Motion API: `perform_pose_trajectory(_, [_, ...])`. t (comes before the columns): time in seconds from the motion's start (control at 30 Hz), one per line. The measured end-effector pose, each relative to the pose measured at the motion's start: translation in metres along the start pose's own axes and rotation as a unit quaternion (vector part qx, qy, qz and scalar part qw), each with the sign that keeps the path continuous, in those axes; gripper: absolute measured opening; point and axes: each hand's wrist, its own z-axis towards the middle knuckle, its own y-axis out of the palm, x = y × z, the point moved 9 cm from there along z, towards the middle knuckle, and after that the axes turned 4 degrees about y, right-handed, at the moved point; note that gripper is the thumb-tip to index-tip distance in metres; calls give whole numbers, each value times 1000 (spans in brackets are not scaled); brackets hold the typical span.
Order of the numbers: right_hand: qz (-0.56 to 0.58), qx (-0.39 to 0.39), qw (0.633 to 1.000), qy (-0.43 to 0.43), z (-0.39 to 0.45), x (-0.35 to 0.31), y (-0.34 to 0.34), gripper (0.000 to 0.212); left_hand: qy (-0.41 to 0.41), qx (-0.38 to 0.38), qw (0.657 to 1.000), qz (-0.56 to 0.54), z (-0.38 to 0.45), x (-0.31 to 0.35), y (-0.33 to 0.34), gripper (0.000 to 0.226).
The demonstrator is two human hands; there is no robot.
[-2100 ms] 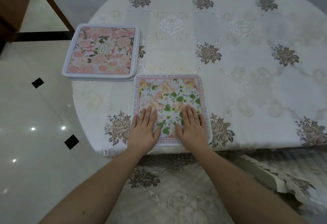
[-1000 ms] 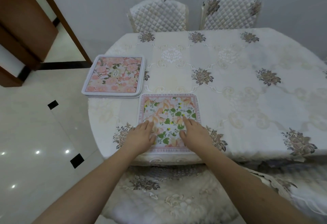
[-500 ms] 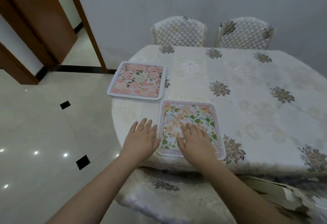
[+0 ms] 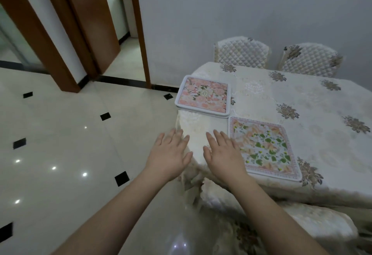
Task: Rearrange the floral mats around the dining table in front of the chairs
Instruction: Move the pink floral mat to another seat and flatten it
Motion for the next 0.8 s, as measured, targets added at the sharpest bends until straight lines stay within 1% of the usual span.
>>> perform_pose_trajectory(0.17, [-31,45,998,-41,1,-56,-16,58,-47,34,998,-11,-25,-55,-22,65])
perform_pose_trajectory(0.3, [-30,62,996,-60,11,-80,-23,58,-72,46,996,-18,-29,-81,-29,65])
perform_pose_trajectory(0.5, [-11,50,997,-57,43,-85,-18,57,-95,34,995,-25,1,-107,-27,65])
perform_pose_trajectory(0.8, [11,57,997,-59,112,-88,-35,57,-88,20,996,-13,63,-133,-37,63])
